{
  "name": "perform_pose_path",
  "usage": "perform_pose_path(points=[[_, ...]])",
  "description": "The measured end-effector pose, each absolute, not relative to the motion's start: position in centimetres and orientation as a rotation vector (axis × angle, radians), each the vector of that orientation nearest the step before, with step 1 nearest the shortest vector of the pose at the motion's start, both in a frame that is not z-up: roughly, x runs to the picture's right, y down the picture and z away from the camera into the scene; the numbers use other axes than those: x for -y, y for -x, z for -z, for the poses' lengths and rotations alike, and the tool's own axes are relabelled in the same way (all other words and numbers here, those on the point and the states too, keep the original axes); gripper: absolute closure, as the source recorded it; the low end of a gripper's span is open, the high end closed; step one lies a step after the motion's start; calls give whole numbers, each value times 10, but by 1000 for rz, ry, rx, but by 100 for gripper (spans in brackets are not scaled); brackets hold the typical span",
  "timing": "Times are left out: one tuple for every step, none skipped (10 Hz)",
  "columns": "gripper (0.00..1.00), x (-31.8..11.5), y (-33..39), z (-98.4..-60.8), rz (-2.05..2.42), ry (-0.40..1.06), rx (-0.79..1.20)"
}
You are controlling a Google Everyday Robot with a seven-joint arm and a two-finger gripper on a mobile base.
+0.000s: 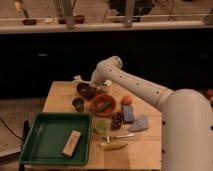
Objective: Place brush in purple bowl
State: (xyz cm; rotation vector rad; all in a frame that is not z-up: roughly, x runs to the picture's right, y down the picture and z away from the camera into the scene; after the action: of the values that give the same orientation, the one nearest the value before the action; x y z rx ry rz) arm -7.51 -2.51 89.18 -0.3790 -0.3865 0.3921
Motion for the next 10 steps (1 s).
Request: perform_pose_path(points=[[99, 24, 76, -893, -400, 382, 390], [99, 22, 79, -895, -412, 386, 395], [99, 21, 80, -897, -422, 389, 400], [99, 20, 81, -898, -428, 389, 404], [99, 20, 82, -900, -433, 388, 408], [99, 19, 83, -901, -438, 388, 415], [98, 18, 84, -902, -444, 389, 423], [93, 17, 84, -903, -443, 391, 435], [83, 16, 84, -905, -442, 398, 458], [73, 15, 84, -906, -444, 407, 491]])
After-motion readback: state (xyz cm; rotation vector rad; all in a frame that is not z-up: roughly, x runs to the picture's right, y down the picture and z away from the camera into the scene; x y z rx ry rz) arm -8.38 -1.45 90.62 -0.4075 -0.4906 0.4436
